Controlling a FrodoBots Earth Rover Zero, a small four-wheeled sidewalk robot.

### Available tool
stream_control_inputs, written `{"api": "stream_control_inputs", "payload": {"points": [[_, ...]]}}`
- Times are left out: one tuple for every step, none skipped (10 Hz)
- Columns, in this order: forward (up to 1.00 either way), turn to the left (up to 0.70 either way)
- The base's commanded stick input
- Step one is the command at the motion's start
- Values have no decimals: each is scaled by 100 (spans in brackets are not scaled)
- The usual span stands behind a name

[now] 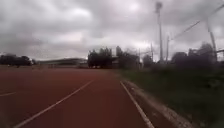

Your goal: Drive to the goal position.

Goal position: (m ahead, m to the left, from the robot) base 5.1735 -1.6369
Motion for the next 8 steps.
{"api": "stream_control_inputs", "payload": {"points": [[70,0],[70,0],[70,0],[70,0],[70,0],[70,-4],[70,-19],[70,-20]]}}
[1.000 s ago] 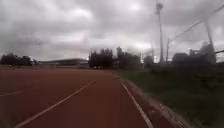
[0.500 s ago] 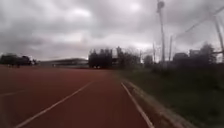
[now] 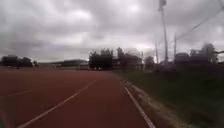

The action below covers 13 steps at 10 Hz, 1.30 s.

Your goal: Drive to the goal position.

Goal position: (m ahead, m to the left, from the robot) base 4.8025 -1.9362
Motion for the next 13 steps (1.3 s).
{"api": "stream_control_inputs", "payload": {"points": [[70,-11],[70,0],[70,0],[70,0],[70,0],[70,0],[70,0],[70,0],[70,0],[70,0],[70,0],[70,0],[70,0]]}}
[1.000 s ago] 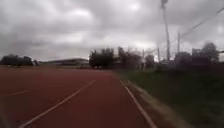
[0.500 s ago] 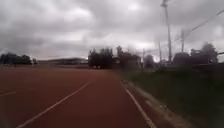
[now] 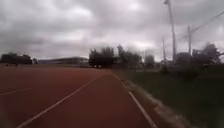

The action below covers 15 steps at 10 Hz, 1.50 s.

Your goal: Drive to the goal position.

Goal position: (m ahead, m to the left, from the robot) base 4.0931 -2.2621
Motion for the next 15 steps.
{"api": "stream_control_inputs", "payload": {"points": [[70,0],[70,0],[70,0],[70,0],[70,0],[70,0],[70,0],[70,-4],[70,-14],[70,-24],[70,-13],[70,0],[70,0],[70,0],[70,0]]}}
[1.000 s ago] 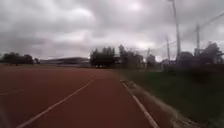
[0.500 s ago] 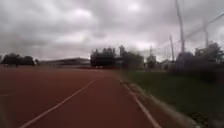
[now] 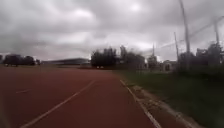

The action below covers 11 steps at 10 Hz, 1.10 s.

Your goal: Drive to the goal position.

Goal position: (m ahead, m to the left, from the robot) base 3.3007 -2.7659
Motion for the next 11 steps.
{"api": "stream_control_inputs", "payload": {"points": [[70,0],[70,0],[70,0],[70,0],[70,0],[70,0],[70,0],[70,0],[70,0],[70,0],[70,-10]]}}
